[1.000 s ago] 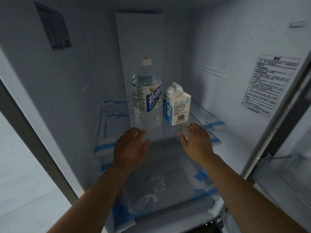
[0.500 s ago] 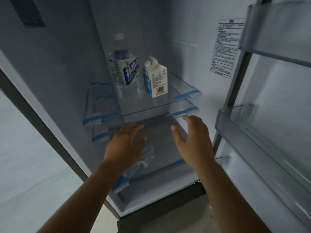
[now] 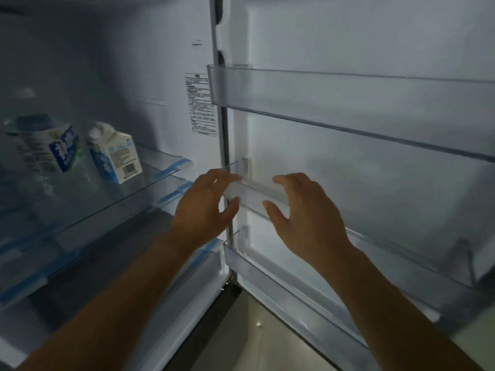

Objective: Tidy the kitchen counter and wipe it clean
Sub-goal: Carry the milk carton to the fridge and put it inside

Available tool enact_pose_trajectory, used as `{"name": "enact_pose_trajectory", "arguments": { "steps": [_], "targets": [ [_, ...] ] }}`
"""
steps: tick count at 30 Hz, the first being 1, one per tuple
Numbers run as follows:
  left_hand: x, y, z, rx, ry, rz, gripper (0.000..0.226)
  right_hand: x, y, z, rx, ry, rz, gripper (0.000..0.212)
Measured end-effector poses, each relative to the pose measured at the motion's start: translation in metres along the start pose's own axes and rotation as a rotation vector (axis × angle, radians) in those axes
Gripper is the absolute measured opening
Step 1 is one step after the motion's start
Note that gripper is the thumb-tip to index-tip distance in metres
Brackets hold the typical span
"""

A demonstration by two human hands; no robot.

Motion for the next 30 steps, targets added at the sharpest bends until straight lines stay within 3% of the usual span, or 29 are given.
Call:
{"name": "enact_pose_trajectory", "arguments": {
  "steps": [7,11,17,24,27,30],
  "targets": [
    [-0.003,-0.069,-0.036,-0.089,0.118,-0.259,0.044,-0.058,-0.035,0.044,-0.281,0.053,-0.221,0.033],
    [-0.010,-0.069,-0.042,-0.240,0.022,-0.251,0.042,-0.086,-0.047,0.058,-0.309,0.032,-0.286,0.026],
    [-0.019,-0.068,-0.036,-0.304,0.021,-0.206,0.043,-0.109,-0.057,0.077,-0.302,0.017,-0.381,0.021],
    [-0.048,-0.058,-0.029,-0.109,0.095,-0.130,0.065,-0.127,-0.026,0.072,-0.202,0.073,-0.205,0.031],
    [-0.062,-0.072,-0.012,-0.041,0.047,-0.120,0.064,-0.139,-0.012,0.074,-0.081,0.073,-0.121,0.035],
    [-0.076,-0.102,0.002,-0.091,0.019,-0.111,0.059,-0.157,-0.005,0.095,0.039,-0.031,-0.046,0.036]
  ]
}}
Point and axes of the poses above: each hand's wrist, its own x-axis towards the middle knuckle, its own z-axis out of the back of the hand, y = z × x, the point moved 8 cm from there along x, towards the middle knuckle, and after that the axes turned 6 degrees about x, right-handed, at the moved point
